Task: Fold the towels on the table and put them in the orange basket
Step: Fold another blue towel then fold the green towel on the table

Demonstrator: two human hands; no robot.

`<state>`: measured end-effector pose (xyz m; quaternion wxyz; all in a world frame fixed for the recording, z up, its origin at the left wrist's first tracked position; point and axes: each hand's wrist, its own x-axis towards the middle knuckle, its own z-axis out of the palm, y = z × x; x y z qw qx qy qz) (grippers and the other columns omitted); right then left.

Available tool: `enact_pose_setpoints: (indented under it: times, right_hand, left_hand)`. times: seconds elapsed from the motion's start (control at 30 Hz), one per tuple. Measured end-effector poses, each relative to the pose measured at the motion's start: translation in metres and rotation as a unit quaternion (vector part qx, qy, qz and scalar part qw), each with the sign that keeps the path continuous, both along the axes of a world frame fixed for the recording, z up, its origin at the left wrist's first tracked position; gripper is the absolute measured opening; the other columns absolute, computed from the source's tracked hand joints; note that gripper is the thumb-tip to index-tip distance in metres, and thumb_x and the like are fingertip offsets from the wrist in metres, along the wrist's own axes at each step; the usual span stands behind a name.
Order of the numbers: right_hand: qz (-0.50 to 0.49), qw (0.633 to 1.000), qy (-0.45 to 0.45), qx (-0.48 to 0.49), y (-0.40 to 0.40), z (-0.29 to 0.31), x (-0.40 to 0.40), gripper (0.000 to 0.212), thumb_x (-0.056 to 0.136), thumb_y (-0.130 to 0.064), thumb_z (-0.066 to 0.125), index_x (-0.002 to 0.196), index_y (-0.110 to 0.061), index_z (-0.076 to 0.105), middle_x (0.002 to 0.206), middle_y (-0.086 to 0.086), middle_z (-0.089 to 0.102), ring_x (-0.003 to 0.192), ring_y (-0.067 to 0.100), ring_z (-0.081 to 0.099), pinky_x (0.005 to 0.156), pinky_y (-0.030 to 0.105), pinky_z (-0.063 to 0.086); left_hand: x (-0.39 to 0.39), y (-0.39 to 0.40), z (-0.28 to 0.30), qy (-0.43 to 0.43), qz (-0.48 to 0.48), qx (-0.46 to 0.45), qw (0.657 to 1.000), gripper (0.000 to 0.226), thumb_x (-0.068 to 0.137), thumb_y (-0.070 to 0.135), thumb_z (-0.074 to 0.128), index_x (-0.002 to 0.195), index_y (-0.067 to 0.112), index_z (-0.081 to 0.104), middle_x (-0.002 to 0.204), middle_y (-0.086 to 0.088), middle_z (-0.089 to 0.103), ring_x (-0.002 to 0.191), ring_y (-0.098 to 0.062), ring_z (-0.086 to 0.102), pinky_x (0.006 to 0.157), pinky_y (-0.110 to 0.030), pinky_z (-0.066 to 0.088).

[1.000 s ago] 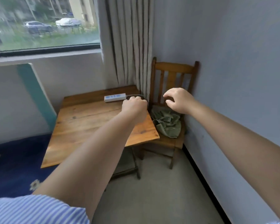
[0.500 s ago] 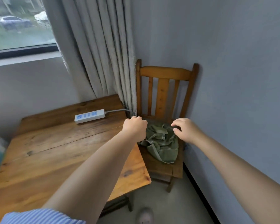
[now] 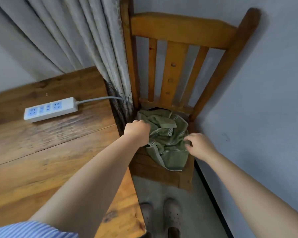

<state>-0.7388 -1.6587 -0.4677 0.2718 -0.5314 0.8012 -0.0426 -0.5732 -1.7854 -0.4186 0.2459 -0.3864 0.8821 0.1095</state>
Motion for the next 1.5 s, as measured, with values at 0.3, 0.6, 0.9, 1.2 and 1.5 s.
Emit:
enact_pose_setpoints:
  times: [0.3,0.6,0.9,1.2,1.5]
  right_hand:
    - [0.040,0.986,0.021,0.164,0.011,-0.161,-0.005,0.052,0.085,-0.034,0.057,0.132,-0.019,0.043,0.139,0.006,0.040,0.130,0.026,0.033,0.103,0.039,0.037]
    - [0.057,0.990,0.061,0.115,0.034,-0.235,0.000,0.043,0.093,-0.013,0.037,0.135,-0.023,0.038,0.139,0.005,0.033,0.130,0.024,0.028,0.101,0.034,0.034]
    - [-0.156,0.974,-0.165,0.005,0.014,-0.180,-0.015,0.025,0.090,-0.020,0.054,0.112,-0.011,0.061,0.108,0.009,0.066,0.091,0.021,0.061,0.064,0.021,0.044]
    - [-0.238,0.887,-0.359,-0.169,-0.057,0.002,-0.019,0.008,0.090,-0.014,0.052,0.093,-0.017,0.060,0.087,0.000,0.063,0.077,0.012,0.062,0.054,0.018,0.055]
    - [-0.129,0.827,-0.439,-0.326,-0.132,0.193,0.065,0.011,0.090,-0.011,0.053,0.086,-0.018,0.061,0.081,-0.006,0.060,0.078,0.010,0.061,0.050,0.013,0.054]
  left_hand:
    - [-0.029,-0.009,-0.149,-0.046,0.108,0.050,0.992,0.031,0.094,0.014,0.046,0.124,0.007,0.047,0.127,-0.012,0.046,0.119,-0.030,0.042,0.088,-0.039,0.044]
    - [-0.037,-0.024,-0.228,-0.061,0.082,0.000,0.995,0.017,0.093,0.010,0.044,0.097,0.008,0.060,0.105,-0.009,0.062,0.094,-0.025,0.059,0.064,-0.030,0.041]
    - [-0.023,-0.032,-0.159,0.119,0.122,0.157,0.973,0.025,0.093,0.024,0.050,0.105,0.009,0.066,0.107,-0.010,0.065,0.100,-0.026,0.057,0.080,-0.033,0.046]
    - [-0.006,-0.051,0.020,0.346,0.259,0.033,0.901,0.022,0.090,0.019,0.056,0.099,0.005,0.070,0.089,-0.008,0.068,0.080,-0.019,0.058,0.070,-0.022,0.038]
    - [0.074,-0.050,0.202,0.554,0.378,-0.091,0.736,0.017,0.087,0.015,0.059,0.089,0.004,0.071,0.071,0.000,0.059,0.068,-0.010,0.050,0.064,-0.019,0.040]
